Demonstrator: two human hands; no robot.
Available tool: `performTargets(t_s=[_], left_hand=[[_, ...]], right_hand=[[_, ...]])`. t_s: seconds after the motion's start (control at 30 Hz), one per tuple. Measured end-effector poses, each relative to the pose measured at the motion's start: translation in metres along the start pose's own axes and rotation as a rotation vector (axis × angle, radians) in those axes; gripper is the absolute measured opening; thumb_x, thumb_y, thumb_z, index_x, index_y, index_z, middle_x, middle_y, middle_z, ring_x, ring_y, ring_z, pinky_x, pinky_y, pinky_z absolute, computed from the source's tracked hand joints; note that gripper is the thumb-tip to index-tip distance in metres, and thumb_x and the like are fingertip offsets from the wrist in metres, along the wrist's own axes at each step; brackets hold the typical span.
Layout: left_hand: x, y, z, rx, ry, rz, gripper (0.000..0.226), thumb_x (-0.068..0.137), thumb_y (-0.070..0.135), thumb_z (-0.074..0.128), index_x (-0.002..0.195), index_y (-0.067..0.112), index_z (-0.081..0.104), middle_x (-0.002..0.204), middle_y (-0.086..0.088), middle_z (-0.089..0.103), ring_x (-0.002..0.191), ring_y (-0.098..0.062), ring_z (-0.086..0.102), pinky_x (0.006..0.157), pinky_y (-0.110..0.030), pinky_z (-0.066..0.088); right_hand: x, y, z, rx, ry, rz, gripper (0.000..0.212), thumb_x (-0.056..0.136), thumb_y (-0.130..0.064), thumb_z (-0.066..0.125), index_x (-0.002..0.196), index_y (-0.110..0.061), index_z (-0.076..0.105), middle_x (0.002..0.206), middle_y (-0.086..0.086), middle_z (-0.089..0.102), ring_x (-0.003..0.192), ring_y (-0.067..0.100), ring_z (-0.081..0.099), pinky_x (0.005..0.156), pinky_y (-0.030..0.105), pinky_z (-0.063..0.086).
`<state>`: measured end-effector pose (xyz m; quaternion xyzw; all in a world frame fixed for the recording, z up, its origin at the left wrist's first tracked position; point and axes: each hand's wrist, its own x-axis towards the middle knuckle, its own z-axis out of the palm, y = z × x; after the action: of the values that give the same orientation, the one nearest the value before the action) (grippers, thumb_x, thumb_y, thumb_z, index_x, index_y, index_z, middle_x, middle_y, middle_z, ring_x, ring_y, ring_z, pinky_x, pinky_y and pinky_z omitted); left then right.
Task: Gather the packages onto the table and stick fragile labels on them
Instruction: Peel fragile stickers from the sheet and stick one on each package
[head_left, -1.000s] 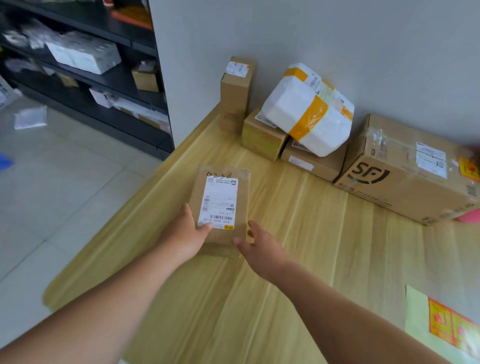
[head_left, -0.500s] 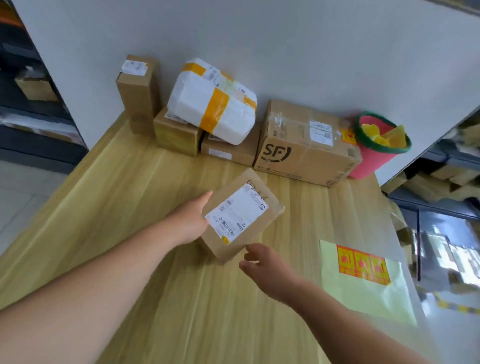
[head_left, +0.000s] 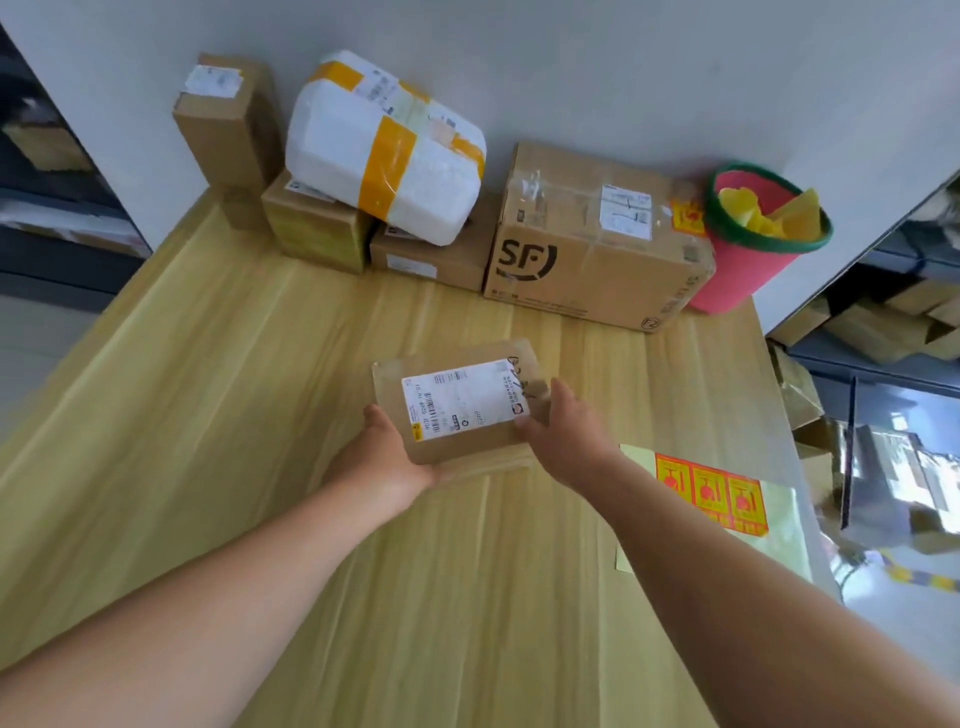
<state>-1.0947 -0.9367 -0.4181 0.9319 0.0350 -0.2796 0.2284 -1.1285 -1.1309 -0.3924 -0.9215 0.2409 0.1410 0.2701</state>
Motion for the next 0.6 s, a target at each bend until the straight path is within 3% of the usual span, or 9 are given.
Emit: performTargets(t_s=[0.13, 0.27, 0.4, 0.47, 0.53, 0.6], left_hand=[[0.022, 0.001, -0.014, -0.070, 0.028, 0.121, 0.100, 0.077, 0.037, 0.073, 0.151, 0.027, 0.007, 0.146, -0.002, 0.039, 0.126, -0.025, 0.047, 0.097, -0.036, 0.043], [0.029, 0.016, -0.026, -0.053, 0.152, 0.150, 0.088, 0.088, 0.023, 0.061, 0.151, 0.026, 0.000, 0.152, -0.008, 0.025, 0.128, -0.028, 0.043, 0.093, -0.036, 0.041], [0.015, 0.026, -0.014, -0.287, 0.232, 0.033, 0.083, 0.090, 0.030, 0.055, 0.151, 0.015, 0.001, 0.151, -0.008, 0.029, 0.126, -0.029, 0.045, 0.092, -0.036, 0.042], [0.001, 0.027, -0.002, -0.398, 0.159, 0.034, 0.081, 0.088, 0.039, 0.058, 0.149, 0.016, 0.010, 0.147, -0.002, 0.038, 0.127, -0.027, 0.045, 0.094, -0.033, 0.039], [-0.010, 0.031, 0.010, -0.447, 0.043, 0.032, 0.086, 0.085, 0.044, 0.062, 0.149, 0.018, 0.011, 0.147, 0.000, 0.038, 0.130, -0.024, 0.042, 0.098, -0.032, 0.036], [-0.010, 0.033, 0.017, -0.479, -0.012, 0.035, 0.085, 0.082, 0.042, 0.066, 0.147, 0.018, 0.016, 0.141, 0.003, 0.043, 0.129, -0.020, 0.043, 0.097, -0.030, 0.036]], right_hand=[[-0.024, 0.012, 0.016, 0.040, 0.049, 0.063, 0.044, 0.091, -0.039, 0.057, 0.126, -0.017, 0.043, 0.115, 0.004, 0.062, 0.104, 0.027, 0.059, 0.075, 0.031, 0.043], [-0.048, 0.018, 0.017, -0.117, 0.086, 0.017, 0.035, 0.092, -0.043, 0.052, 0.118, -0.020, 0.055, 0.110, 0.003, 0.065, 0.100, 0.028, 0.060, 0.073, 0.032, 0.042], [-0.019, 0.017, 0.001, -0.047, 0.294, -0.107, 0.049, 0.093, -0.038, 0.053, 0.136, -0.016, 0.045, 0.134, 0.006, 0.050, 0.121, 0.027, 0.046, 0.096, 0.036, 0.039], [-0.003, 0.015, -0.004, -0.045, 0.215, -0.134, 0.068, 0.092, -0.041, 0.054, 0.148, -0.014, 0.026, 0.153, 0.004, 0.029, 0.139, 0.024, 0.027, 0.111, 0.037, 0.028], [0.007, 0.016, -0.003, -0.056, 0.099, -0.107, 0.082, 0.091, -0.046, 0.055, 0.152, -0.015, 0.012, 0.160, 0.002, 0.013, 0.146, 0.022, 0.015, 0.116, 0.037, 0.020], [0.007, 0.019, 0.000, -0.023, 0.053, -0.079, 0.081, 0.089, -0.048, 0.057, 0.151, -0.014, 0.016, 0.157, 0.002, 0.021, 0.142, 0.023, 0.026, 0.110, 0.037, 0.028]])
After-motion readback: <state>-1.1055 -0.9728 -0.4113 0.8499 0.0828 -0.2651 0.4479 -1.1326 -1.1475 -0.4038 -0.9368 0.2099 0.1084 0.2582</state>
